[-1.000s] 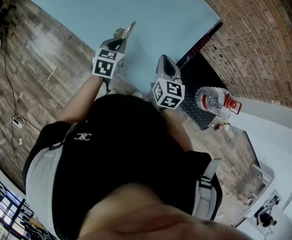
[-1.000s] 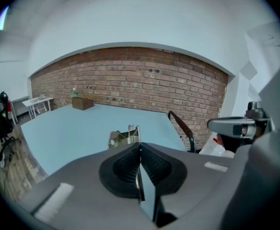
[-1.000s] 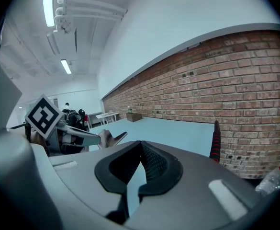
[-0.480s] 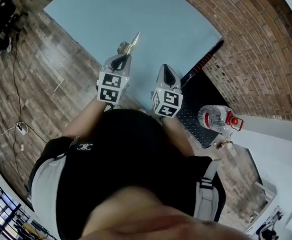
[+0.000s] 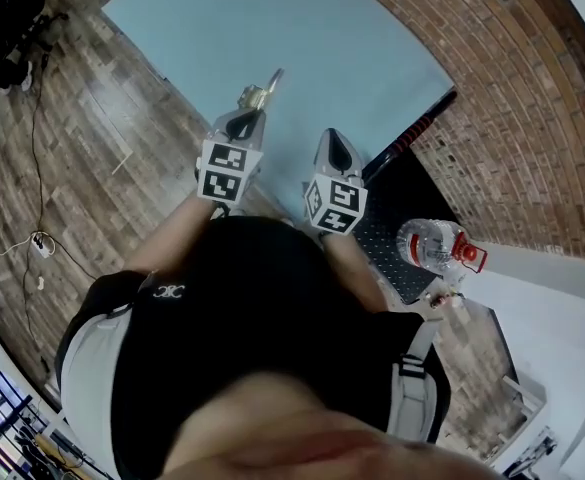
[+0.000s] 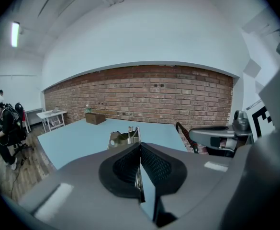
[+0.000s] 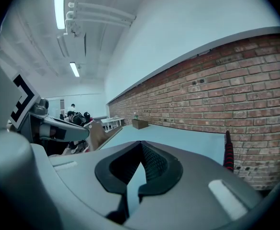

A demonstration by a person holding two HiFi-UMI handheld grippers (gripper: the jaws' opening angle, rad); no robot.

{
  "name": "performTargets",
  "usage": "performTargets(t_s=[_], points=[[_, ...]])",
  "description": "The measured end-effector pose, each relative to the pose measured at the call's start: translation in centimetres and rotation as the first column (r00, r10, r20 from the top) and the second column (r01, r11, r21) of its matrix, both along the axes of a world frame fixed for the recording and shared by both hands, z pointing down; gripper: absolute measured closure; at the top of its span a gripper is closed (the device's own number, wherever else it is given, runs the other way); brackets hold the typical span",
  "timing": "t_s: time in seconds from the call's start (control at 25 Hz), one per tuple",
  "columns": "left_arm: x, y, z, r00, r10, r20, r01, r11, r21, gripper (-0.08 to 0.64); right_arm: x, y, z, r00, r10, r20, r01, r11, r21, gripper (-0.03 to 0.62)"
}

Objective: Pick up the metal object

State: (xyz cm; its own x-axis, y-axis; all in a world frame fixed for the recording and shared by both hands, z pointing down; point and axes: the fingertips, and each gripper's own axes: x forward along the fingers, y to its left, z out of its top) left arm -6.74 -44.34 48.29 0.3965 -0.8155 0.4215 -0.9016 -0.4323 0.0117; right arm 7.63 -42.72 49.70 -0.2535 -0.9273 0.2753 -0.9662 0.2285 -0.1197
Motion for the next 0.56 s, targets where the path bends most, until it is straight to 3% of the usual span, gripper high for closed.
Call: performTargets(t_s=[0.28,0.56], points=[[-0.8,0.5,1.1,0.999,-0.007,-0.047,0.004,0.997,-0.073,0.555,-0.7,1.0,0.8,1.000,-0.004,-0.006,0.004,1.000,-0.028,0.580],[-0.9,0.4,1.5,0.998,-0.001,-0.058,-0.005,0.995,-0.099,0.555,-1.0,1.4,0.9,1.000,-0.004,-0.011,0.004,0.999,-0.038,0.580]])
